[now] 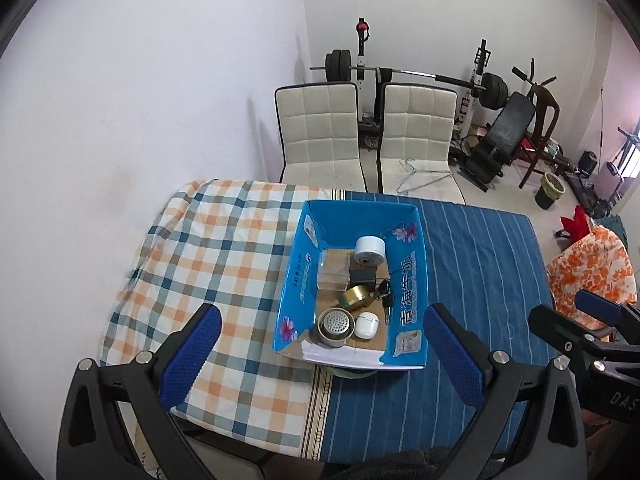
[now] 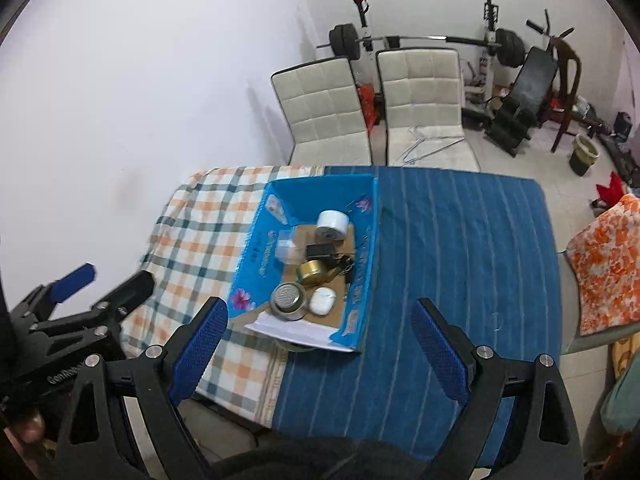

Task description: Organize rigid objects

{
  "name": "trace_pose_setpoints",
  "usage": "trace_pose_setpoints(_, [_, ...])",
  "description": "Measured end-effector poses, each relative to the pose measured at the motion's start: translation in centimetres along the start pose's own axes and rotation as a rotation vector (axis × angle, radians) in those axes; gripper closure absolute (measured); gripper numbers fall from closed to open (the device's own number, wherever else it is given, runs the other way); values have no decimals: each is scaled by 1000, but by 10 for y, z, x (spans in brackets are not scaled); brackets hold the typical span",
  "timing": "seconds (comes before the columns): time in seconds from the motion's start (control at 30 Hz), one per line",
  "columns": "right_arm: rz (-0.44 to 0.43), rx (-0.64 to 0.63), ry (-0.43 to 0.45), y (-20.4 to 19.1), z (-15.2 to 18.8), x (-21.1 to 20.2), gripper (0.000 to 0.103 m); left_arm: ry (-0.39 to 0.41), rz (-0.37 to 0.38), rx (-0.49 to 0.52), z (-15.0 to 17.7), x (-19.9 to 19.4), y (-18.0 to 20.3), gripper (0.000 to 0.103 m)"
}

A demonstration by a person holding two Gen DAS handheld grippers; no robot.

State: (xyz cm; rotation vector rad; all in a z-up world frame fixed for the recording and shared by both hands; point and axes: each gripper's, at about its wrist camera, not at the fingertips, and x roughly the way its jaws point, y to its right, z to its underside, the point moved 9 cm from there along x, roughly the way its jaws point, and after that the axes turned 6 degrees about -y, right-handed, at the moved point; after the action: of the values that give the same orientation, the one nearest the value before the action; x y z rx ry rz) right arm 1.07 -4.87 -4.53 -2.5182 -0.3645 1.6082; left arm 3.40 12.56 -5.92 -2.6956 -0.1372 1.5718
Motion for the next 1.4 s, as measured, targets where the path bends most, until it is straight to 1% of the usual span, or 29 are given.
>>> trace_pose_setpoints(0.1, [40,6,31,7,-3,-1,8,20,-20,10,-2,2,-1,0])
trace_pose_setpoints(0.27, [101,23,87,16,-12,-1,8,50,0,27,-4,6,3,0])
trace_pose_setpoints(0.33, [110,31,99,18,-14,0,8,59,-7,47,-5,11,5,0])
trace_pose_setpoints(0.37, [131,31,106,20,-15,2,8,57,-17,55,-6,14,5,0])
trace_pose_setpoints(0.47, [144,38,114,21,-17,8,8,64,-12,63,-7,18,6,0])
trace_pose_setpoints(0.63, [149,48,110,23,-19,16,8,76,-7,65,-10,21,3,0])
trace_pose_setpoints(0.9, [150,70,127,25,-21,22,8,64,-3,70,-13,25,5,0])
trace_pose_setpoints(1.4, [143,77,99,30,-21,32,8,67,8,64,-17,29,6,0])
